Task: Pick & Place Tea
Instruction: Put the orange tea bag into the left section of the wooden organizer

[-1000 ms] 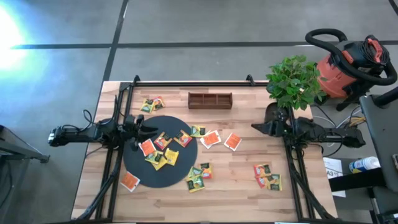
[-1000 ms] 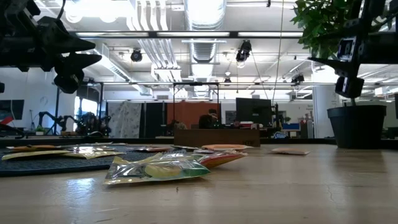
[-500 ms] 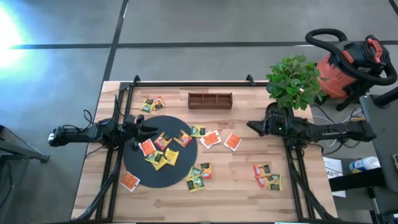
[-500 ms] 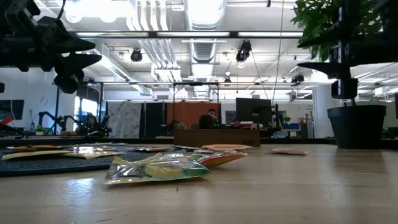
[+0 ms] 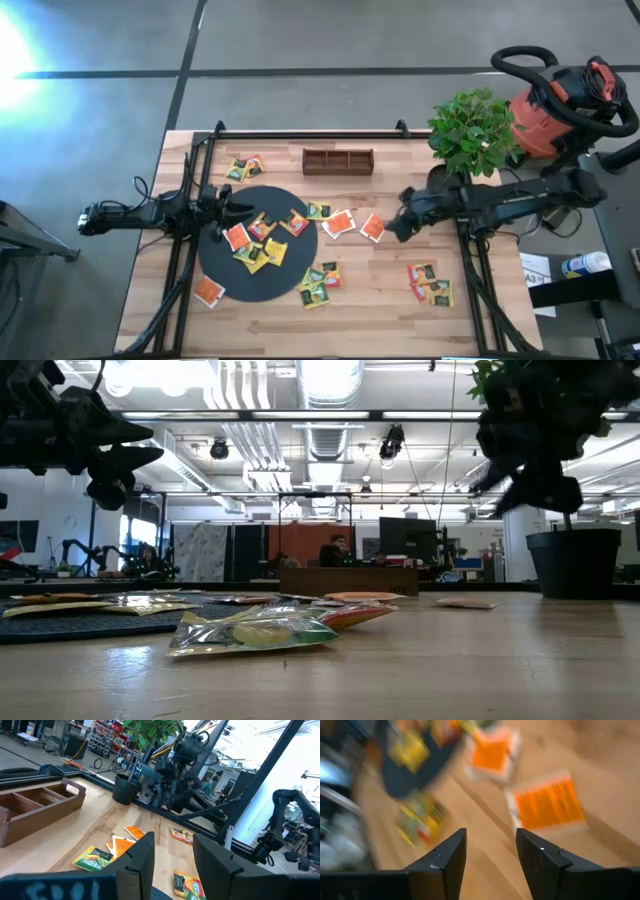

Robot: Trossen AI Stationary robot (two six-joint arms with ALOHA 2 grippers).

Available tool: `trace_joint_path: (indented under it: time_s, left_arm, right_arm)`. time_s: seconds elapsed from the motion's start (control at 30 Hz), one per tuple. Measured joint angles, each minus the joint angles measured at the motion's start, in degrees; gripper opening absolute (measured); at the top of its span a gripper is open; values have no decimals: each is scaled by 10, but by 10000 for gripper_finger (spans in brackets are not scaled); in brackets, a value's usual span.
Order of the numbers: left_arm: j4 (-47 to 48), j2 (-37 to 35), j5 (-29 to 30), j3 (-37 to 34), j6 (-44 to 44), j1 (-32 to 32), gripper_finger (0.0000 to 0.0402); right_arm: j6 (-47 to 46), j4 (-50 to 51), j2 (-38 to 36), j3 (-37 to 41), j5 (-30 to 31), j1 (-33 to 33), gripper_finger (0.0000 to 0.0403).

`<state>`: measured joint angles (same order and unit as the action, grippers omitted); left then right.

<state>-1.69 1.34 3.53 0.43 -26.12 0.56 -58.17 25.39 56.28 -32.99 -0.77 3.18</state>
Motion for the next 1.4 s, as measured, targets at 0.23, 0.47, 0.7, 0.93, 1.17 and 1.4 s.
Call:
trace_joint_path:
  time_s: [0.23, 0.47, 0.7, 0.93, 1.17, 1.4]
  left_arm:
    - [0, 0, 0, 0, 0, 0, 129]
    - [0, 0, 0, 0, 0, -1, 129]
    - [0, 0, 0, 0, 0, -1, 129]
    - [0, 0, 0, 0, 0, 0, 129]
    - [0, 0, 0, 0, 0, 0, 129]
    - [0, 0, 0, 0, 0, 0, 129]
  right_arm:
    - [89, 93, 144, -90, -49, 22, 169]
    - [216, 123, 256, -174, -7, 85, 179]
    - [221, 169, 352, -227, 30, 125, 242]
    - [217, 227, 406, -286, 235, 169, 280]
    - [204, 207, 454, -283, 237, 171, 272]
    - [148, 207, 461, -280, 267, 169, 255]
